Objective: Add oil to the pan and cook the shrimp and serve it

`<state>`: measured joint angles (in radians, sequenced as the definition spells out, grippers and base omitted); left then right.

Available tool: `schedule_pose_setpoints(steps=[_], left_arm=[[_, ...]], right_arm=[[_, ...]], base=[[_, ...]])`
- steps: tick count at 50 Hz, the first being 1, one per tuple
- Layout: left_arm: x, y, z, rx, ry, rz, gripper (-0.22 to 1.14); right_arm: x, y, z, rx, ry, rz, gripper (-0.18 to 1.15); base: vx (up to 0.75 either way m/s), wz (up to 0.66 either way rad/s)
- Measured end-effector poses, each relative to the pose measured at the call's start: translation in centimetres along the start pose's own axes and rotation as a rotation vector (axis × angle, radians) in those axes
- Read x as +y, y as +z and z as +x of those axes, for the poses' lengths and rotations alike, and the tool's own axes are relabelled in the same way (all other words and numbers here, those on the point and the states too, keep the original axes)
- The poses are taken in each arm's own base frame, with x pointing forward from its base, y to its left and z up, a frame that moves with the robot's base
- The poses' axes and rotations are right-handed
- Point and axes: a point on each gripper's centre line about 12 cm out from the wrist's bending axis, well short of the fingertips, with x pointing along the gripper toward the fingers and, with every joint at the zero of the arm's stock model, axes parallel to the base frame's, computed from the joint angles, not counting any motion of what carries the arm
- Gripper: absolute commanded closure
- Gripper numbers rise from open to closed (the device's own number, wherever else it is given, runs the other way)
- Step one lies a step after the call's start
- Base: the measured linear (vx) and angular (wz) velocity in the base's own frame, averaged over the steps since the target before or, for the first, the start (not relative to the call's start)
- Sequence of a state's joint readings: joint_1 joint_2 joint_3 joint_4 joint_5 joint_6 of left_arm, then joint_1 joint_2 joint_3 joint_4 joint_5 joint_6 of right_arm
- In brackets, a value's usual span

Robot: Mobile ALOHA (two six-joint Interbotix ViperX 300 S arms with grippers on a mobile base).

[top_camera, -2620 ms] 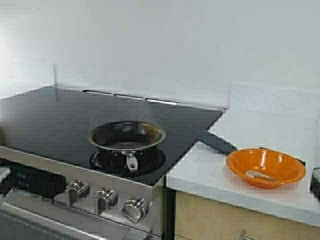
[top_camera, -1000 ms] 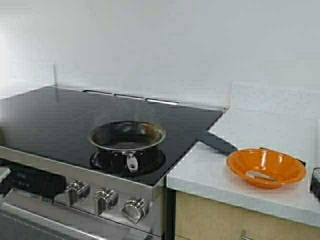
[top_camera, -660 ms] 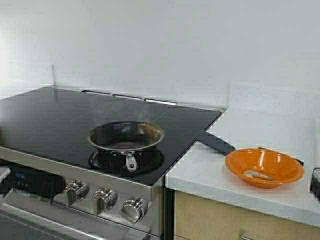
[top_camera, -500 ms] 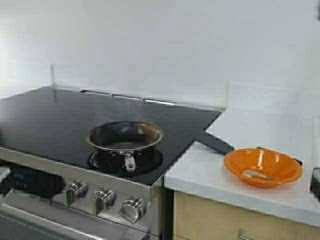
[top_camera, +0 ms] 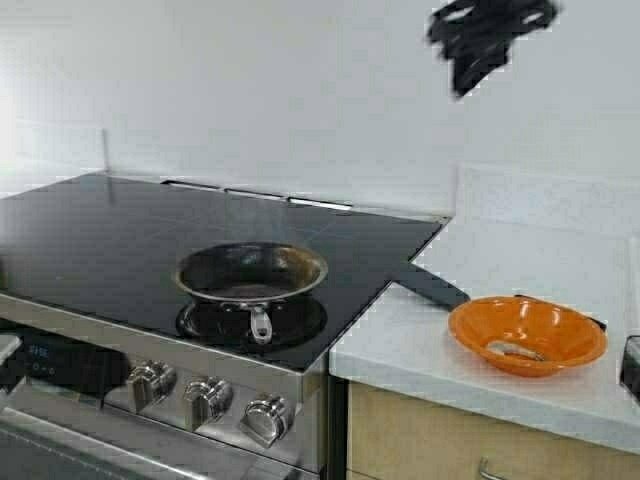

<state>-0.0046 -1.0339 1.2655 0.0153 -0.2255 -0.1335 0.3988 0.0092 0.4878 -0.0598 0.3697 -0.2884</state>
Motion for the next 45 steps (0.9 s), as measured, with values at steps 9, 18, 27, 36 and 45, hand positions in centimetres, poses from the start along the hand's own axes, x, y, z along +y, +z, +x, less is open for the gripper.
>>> schedule_pose_setpoints(steps=[9, 18, 27, 36, 45], left_arm=[[0.0, 0.1, -0.1, -0.002, 0.000, 0.002, 0.89], [0.0, 0.1, -0.1, -0.002, 0.001, 0.002, 0.89], [0.0, 0.2, -0.1, -0.005, 0.001, 0.002, 0.89], [0.0, 0.1, -0.1, -0.005, 0.000, 0.002, 0.89], [0.0, 0.2, -0.1, -0.005, 0.001, 0.002, 0.89]], right_arm=[[5.2, -1.2, 2.5, 0.149, 0.052, -0.096, 0.89], [9.4, -2.9, 4.5, 0.291, -0.045, -0.229, 0.89], [12.2, -4.0, 4.8, 0.325, -0.277, -0.318, 0.89], [16.5, -8.6, 5.5, 0.337, -0.410, -0.403, 0.89], [19.0, -13.5, 7.1, 0.396, -0.429, -0.391, 0.78]], base=[[0.00, 0.00], [0.00, 0.00], [0.00, 0.00], [0.00, 0.00], [0.00, 0.00]])
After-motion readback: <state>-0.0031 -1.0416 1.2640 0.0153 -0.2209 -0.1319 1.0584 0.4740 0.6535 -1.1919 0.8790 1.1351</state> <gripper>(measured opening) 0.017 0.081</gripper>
